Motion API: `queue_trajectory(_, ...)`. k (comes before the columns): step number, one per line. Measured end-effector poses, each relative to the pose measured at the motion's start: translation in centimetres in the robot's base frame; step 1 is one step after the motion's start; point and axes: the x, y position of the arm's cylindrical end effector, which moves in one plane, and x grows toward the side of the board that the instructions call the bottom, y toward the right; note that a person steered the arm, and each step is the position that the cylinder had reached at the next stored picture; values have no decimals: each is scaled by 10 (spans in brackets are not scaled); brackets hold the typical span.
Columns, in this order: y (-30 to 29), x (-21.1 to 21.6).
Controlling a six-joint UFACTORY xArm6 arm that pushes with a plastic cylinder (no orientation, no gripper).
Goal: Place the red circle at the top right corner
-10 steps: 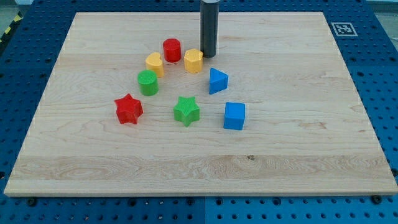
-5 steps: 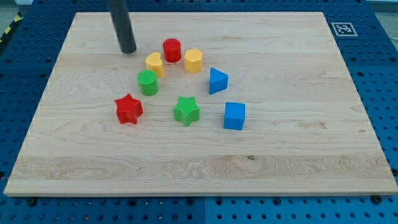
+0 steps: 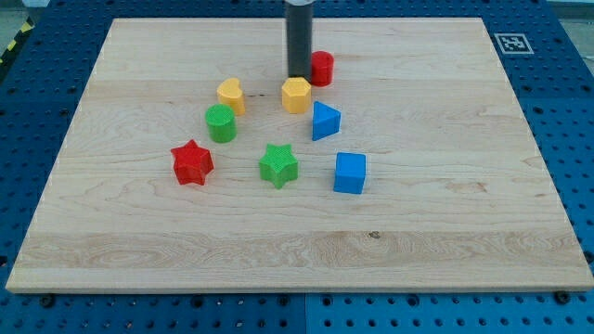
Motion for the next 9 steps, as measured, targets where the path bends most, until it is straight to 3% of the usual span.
queue_trajectory(2, 26, -26)
queue_trajectory(5, 116, -62)
queue_trajectory(9, 131, -85)
